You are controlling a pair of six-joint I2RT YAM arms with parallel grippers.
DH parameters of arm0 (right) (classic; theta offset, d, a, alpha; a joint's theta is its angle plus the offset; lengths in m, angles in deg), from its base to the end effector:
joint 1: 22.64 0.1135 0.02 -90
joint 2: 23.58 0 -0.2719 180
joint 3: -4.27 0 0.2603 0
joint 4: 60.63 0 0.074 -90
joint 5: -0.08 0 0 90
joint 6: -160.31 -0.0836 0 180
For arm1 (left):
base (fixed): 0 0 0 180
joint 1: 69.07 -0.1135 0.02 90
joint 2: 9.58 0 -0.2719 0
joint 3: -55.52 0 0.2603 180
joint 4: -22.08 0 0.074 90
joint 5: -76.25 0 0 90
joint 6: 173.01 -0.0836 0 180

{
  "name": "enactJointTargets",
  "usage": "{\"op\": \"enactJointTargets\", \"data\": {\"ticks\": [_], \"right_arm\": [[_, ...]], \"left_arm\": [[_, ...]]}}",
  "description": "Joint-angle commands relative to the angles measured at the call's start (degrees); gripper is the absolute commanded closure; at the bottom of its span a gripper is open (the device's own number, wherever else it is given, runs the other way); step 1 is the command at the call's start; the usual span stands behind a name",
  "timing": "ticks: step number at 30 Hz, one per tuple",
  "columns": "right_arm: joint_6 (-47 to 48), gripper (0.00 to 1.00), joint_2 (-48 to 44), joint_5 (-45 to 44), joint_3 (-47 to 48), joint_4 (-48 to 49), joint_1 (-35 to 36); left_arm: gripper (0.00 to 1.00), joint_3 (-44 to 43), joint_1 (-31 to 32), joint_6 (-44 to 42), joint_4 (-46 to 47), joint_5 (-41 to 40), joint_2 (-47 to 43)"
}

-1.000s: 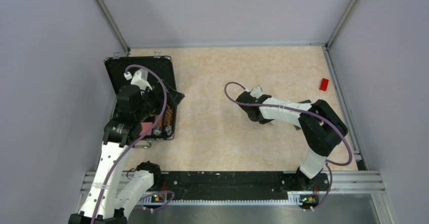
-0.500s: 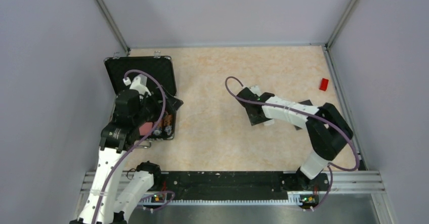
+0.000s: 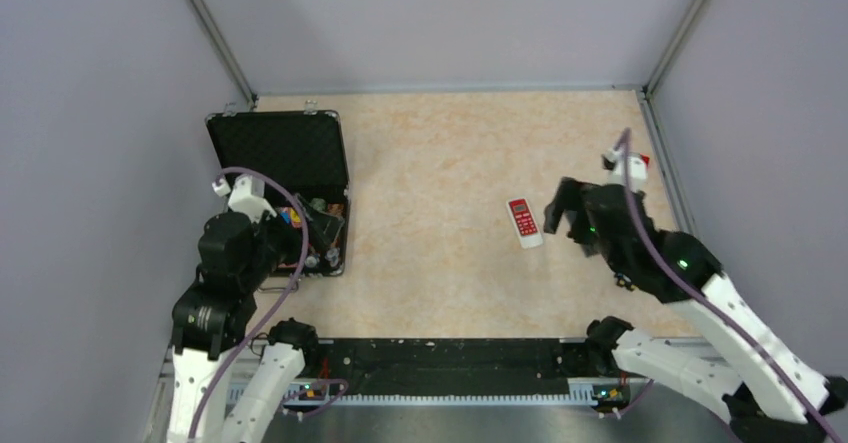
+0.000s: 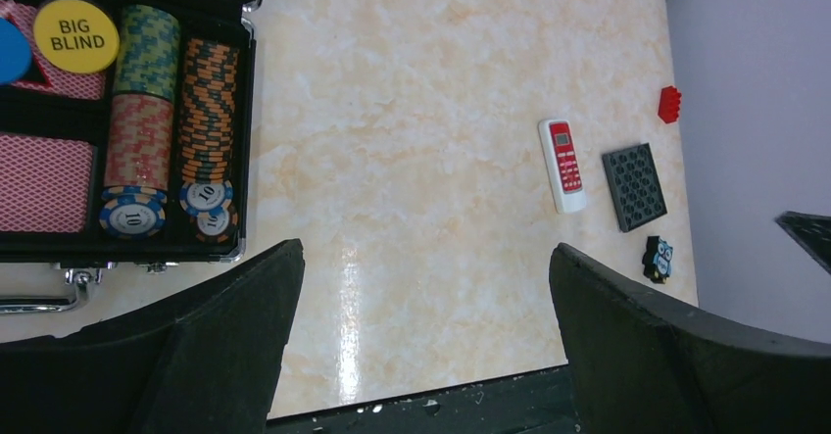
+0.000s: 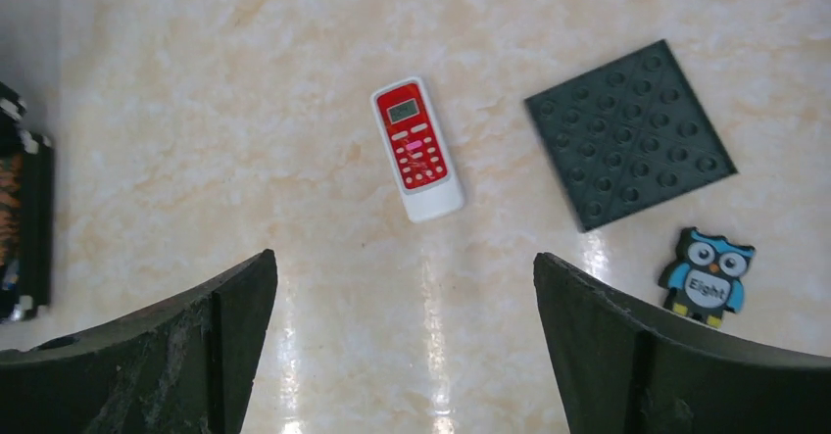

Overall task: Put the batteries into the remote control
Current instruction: Reset both arms

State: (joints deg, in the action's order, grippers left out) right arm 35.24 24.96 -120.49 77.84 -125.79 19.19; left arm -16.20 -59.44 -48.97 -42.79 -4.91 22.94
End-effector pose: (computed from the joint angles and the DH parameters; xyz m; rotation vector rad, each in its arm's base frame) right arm 0.1680 0.0933 0.3333 0.1457 2.1586 0.1611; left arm 0.1296 -0.0350 0.3563 -0.3392 2.0442 -0.6326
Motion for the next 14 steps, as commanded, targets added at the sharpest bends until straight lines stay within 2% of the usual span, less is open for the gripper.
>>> {"op": "enactJointTargets", "data": {"ticks": [1,7,14], "right_arm": [[-6.44,0.01,-12.75,-8.88,5.40,-13.86,-0.33],[-9.00,0.01,-23.72,-11.81,13.22,-22.34,-0.33],[-11.35,0.01,-28.98,-10.79,14.96,-26.95,-0.32]], "left_arm": [[0.01,-1.18,-0.06,-1.90,-0.86,-2.16,-4.93],[0.01,0.73,-0.08,-1.71,-1.52,-1.75,-10.27],[0.01,-1.51,-0.05,-2.40,-4.68,-1.56,-12.84]]}}
